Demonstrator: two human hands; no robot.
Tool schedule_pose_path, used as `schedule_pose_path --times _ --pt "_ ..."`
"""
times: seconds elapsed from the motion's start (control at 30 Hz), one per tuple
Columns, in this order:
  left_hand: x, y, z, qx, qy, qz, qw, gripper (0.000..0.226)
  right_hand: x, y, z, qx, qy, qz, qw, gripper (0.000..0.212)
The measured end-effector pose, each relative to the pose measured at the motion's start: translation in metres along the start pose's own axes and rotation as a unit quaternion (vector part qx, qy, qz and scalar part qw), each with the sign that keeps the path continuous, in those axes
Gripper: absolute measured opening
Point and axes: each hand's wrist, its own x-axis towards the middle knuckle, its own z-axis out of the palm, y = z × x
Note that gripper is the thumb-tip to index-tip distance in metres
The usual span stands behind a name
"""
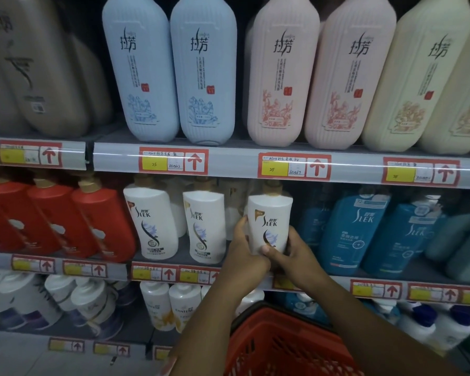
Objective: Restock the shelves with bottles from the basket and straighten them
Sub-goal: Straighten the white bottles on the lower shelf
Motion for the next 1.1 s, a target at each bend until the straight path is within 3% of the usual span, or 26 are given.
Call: schedule_pose_path --times 0.37,0.73,0.8,0.9,1.03,1.1 --pt "-0.004 -0.002 -0.007 0.035 0.029 0.003 0.999 0.101 0.002 -0.002 0.011 -0.028 -0.002 0.000 1.000 0.061" --pt "-0.003 -0.012 -0.022 0.042 0.003 0.031 0.999 0.091 -0.004 -0.001 0.011 -0.044 0.003 0.032 0.999 0.074" --pt "-0.005 -0.010 -0.025 0.047 0.040 0.051 0.997 0.073 -0.009 -0.003 0.014 -0.042 0.035 0.032 0.998 0.076" --pt "-0.012 -0.005 -0.036 0.050 0.184 0.098 0.977 0.049 -0.026 -0.008 0.028 -0.043 0.117 0.007 0.992 0.061" --pt "-0.023 -0.001 -0.060 -0.029 0.310 0.108 0.944 0.042 -0.058 -0.012 0.055 -0.113 0.266 -0.074 0.954 0.058" --pt "-0.026 -0.001 -0.069 -0.051 0.316 0.092 0.943 0.044 -0.069 -0.018 0.072 -0.123 0.259 -0.118 0.951 0.055"
